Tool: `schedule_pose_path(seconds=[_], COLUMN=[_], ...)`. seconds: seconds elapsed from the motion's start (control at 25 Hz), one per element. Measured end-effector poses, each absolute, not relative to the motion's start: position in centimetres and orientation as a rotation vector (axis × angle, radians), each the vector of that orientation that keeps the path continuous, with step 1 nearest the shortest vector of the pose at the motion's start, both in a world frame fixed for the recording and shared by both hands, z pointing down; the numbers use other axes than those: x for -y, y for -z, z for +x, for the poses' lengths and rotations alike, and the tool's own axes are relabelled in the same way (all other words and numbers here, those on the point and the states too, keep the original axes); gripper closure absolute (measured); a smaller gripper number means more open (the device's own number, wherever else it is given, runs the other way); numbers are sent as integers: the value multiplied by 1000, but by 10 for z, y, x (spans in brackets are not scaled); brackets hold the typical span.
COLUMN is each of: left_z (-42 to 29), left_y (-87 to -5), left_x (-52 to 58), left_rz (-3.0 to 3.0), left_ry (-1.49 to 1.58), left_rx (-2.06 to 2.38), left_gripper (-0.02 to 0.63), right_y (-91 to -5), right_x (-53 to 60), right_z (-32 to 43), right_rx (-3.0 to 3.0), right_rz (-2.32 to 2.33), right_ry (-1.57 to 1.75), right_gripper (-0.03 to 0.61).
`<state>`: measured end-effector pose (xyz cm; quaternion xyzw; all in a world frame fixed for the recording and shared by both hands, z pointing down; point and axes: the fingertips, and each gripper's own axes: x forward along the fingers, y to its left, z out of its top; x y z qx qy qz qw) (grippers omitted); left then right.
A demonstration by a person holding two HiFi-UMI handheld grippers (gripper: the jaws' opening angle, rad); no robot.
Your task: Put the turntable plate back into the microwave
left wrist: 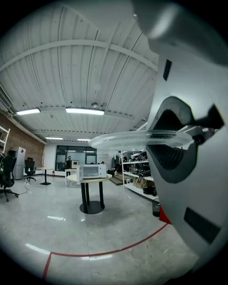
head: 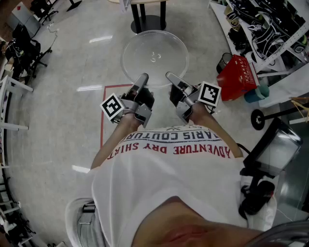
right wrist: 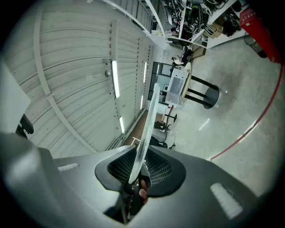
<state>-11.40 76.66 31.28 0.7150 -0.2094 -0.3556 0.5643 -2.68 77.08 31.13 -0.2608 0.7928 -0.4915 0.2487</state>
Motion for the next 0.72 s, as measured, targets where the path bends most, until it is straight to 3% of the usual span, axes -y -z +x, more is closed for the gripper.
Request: schedule_pose_path(seconds=[0.72], left_z=[-118], left_y=[-308], left_x=[-774], left_rz=[1685], left_ry=[872], left_rx=[483], left_gripper=[571], right_y=[-304], right_x=[-776], right_z=[-29], right_rx=[-2095], right_rz=[-647], right_ry=[1369], right_gripper=[535])
